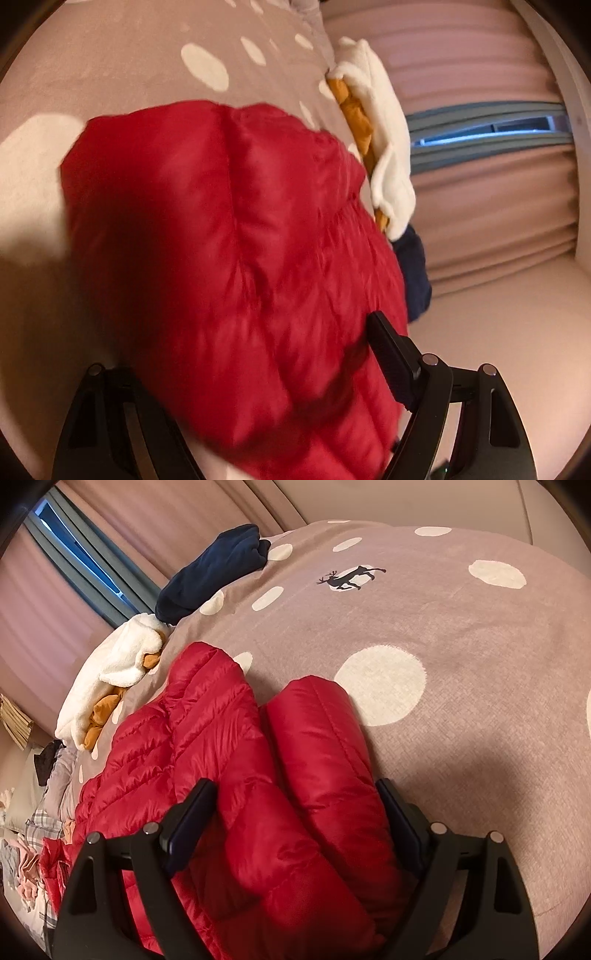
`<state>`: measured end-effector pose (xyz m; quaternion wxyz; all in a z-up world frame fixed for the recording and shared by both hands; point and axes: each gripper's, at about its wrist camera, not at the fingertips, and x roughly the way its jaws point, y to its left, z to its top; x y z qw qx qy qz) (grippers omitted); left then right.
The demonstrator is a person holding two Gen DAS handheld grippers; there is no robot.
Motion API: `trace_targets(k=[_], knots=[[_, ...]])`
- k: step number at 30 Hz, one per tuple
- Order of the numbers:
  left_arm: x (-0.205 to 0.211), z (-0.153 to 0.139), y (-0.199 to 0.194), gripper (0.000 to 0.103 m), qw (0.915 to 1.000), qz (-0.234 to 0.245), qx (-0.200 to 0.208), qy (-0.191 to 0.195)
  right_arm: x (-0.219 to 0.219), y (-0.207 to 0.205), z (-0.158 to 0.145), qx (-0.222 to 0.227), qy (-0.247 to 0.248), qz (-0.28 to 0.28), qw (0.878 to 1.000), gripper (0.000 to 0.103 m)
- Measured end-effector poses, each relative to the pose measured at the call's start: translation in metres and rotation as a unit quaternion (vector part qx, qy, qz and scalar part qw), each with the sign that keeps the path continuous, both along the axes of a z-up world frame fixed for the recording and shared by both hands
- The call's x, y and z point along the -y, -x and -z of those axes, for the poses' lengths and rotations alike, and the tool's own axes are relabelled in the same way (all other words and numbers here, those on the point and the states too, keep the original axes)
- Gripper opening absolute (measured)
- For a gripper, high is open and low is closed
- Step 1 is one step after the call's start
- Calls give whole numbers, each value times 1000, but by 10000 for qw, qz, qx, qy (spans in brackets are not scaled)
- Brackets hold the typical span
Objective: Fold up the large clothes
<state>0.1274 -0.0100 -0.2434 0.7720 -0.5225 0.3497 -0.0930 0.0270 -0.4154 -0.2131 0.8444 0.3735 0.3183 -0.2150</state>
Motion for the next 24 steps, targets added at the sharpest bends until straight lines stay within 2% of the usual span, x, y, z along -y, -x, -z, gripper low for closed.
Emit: trace_targets(k=[3, 6, 11, 16, 19, 22, 24], knots=[[-4, 2, -11, 81, 9998, -210, -25, 32, 1, 0, 1, 4, -10, -21, 10000, 88], [-6, 2, -17, 79, 9993, -340, -6, -125, 1, -1, 2, 8, -28, -9, 10000, 88], [-5, 3, -26, 66, 9972, -584, -145, -434, -5, -6, 3, 17, 17, 35, 10000, 88], [-12, -4, -22, 55, 9942, -788, -175, -715, -15, -23, 3, -60, 190, -163, 9997, 88], [-24, -10, -18, 52, 9905, -1037, -208, -882, -24, -38, 4, -18, 136, -425, 9990, 87], [-42, -22, -19, 51, 9817, -1380, -255, -1289, -35, -59, 5, 127, -99, -1053, 9943, 85], [-54, -24, -19, 51, 9783, -1554, -226, -1350, -51, -71, 5, 147, -41, -1378, 9903, 83]])
